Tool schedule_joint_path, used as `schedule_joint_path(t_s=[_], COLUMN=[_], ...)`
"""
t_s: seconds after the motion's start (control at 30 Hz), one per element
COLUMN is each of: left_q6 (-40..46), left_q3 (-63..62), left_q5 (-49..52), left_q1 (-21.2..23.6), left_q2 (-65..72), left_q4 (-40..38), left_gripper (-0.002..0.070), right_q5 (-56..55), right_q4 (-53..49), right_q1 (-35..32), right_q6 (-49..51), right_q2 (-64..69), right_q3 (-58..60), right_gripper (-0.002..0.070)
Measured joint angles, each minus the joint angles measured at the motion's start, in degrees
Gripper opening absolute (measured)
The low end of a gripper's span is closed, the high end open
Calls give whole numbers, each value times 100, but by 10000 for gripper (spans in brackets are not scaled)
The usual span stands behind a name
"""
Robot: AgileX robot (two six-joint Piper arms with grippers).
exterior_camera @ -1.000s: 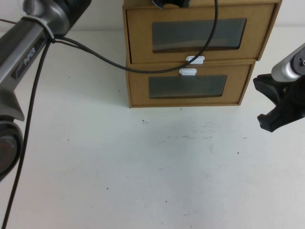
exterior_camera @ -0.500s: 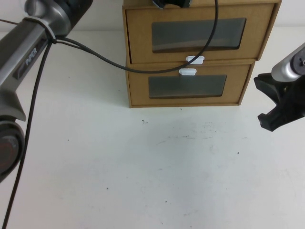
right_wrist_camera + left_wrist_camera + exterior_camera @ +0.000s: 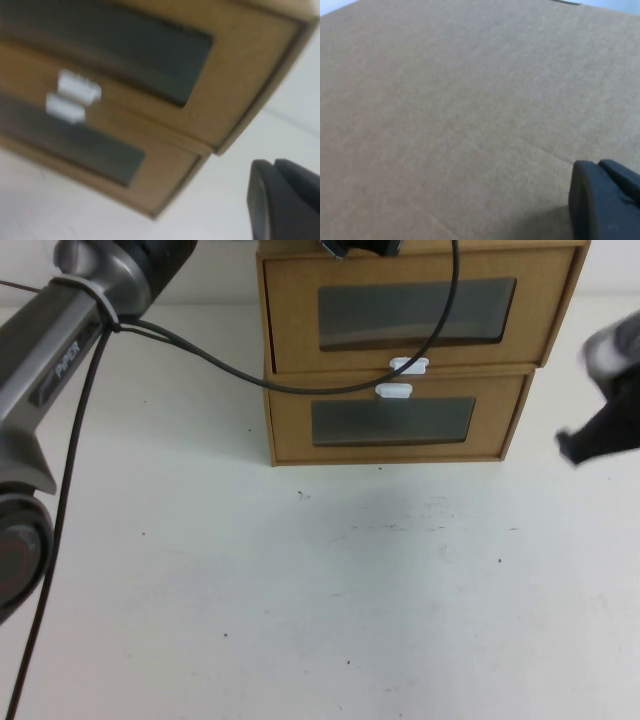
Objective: Open the shoe box
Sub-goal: 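Pull the top drawer of the cardboard box fully open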
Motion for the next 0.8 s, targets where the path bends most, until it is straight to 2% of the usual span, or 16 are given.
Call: schedule_joint_path(t_s=[0.17,0.27,0.47,0.57,0.63,0.7,0.8], left_q6=[0,0,0,0,0,0,0], left_q3=[0,0,0,0,0,0,0], left_q5=[-4,-4,-4,-13,-13,-13,-13], left_q1=[-12,-12,-12,-12,-12,-12,-12], left_q2=[0,0,0,0,0,0,0], left_q4=[0,0,0,0,0,0,0], left_gripper=[-7,-7,-7,-7,-7,-7,-7], right_q5=[-101,-114,47,-71,-140,-232,-331], right_q4=[1128,1297,1312,1322,1322,1259,519], right_q1=[372,639,896,901,879,879,879], right_q6=[-3996,-5353,-6929,-6981,-6630,-5948,-4261], right_q2=[407,574,713,713,713,713,713], right_q3=[0,0,0,0,0,-11,-21], right_gripper=[-19,-19,-19,-19,-19,-19,-19])
